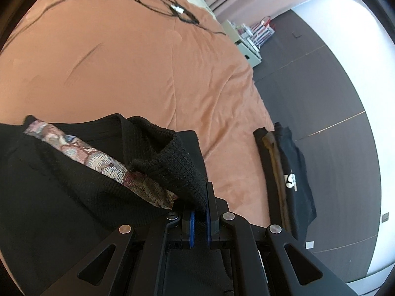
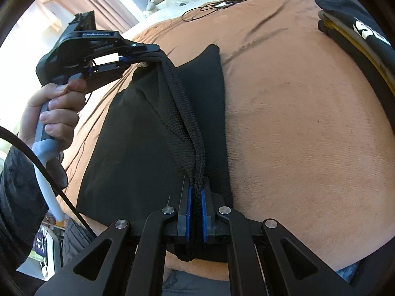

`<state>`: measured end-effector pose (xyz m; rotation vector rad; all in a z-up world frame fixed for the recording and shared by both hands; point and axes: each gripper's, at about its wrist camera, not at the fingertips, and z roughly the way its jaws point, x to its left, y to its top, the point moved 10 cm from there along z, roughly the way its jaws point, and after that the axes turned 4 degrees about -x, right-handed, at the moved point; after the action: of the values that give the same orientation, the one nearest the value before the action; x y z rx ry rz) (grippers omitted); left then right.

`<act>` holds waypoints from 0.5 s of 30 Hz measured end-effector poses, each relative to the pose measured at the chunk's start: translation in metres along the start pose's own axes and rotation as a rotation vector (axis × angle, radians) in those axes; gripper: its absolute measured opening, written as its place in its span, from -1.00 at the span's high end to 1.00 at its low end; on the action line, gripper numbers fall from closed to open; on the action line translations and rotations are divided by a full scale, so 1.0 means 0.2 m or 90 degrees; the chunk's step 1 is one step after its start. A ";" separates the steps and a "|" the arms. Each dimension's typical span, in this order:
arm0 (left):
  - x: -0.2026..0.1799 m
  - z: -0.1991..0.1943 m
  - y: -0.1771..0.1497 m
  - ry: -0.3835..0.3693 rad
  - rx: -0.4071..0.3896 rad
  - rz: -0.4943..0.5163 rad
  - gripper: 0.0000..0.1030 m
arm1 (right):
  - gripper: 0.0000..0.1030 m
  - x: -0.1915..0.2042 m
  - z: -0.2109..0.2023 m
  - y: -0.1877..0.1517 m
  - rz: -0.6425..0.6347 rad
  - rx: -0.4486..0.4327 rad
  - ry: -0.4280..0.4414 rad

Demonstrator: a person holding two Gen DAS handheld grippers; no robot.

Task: Fold small clothes
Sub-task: 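Fold the held side over with the right gripper while the left gripper holds the patterned trim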

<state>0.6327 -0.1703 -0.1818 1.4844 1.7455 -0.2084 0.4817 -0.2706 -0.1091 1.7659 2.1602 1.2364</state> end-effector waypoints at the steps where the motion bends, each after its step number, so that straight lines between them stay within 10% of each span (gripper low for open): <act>1: 0.00 0.02 0.01 0.002 0.003 0.003 0.88 | 0.94 -0.01 0.01 0.00 0.005 -0.002 0.000; 10: 0.05 0.24 0.05 0.012 0.040 -0.001 0.77 | 0.94 -0.04 0.05 0.01 0.024 -0.004 0.005; 15: 0.00 0.18 0.11 -0.035 0.007 0.010 -0.13 | 0.94 -0.04 0.04 0.00 0.019 -0.002 0.004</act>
<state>0.6688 -0.1856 -0.1964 1.4860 1.6903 -0.2486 0.4899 -0.2735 -0.1180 1.8029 2.1416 1.2523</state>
